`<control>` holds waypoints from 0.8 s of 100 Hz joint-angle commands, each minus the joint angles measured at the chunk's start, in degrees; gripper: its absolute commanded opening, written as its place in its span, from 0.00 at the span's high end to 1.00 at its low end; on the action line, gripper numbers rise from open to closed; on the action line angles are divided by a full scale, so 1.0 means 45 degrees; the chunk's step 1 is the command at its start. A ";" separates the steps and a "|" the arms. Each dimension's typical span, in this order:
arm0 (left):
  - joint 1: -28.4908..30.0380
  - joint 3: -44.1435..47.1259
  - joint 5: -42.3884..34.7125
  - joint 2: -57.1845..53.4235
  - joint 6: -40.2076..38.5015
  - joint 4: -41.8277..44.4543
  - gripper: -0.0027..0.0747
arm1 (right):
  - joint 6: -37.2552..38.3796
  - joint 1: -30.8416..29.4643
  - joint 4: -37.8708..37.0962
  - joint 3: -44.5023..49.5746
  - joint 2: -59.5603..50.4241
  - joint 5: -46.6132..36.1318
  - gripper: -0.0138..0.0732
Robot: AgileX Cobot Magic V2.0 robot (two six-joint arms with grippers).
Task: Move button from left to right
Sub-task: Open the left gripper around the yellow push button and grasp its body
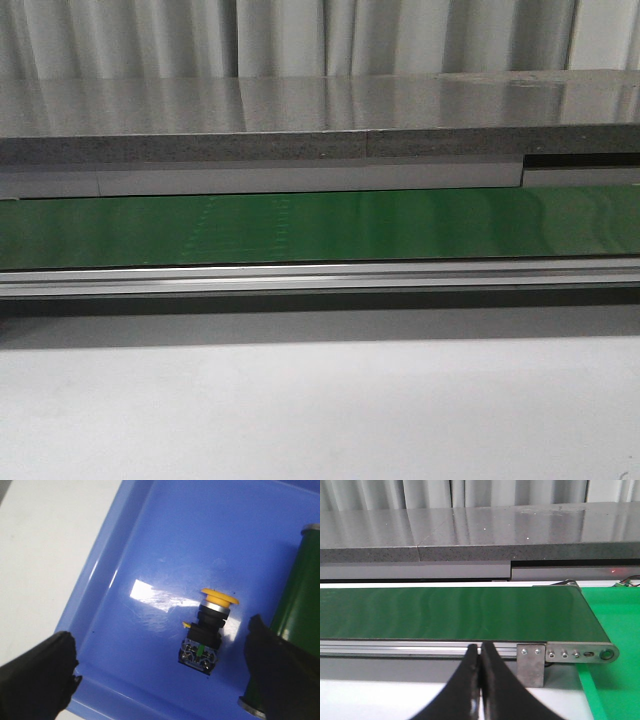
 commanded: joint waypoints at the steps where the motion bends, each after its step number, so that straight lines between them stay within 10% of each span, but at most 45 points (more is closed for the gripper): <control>1: 0.0024 -0.0431 -0.0592 0.0041 0.0098 -0.0056 0.12 | 0.0006 0.0030 -0.0117 -0.0214 -0.0180 -0.1075 0.92; 80: 0.0303 -0.0431 -0.1603 0.1454 0.2032 -0.1654 0.12 | 0.0006 0.0030 -0.0117 -0.0214 -0.0180 -0.1075 0.92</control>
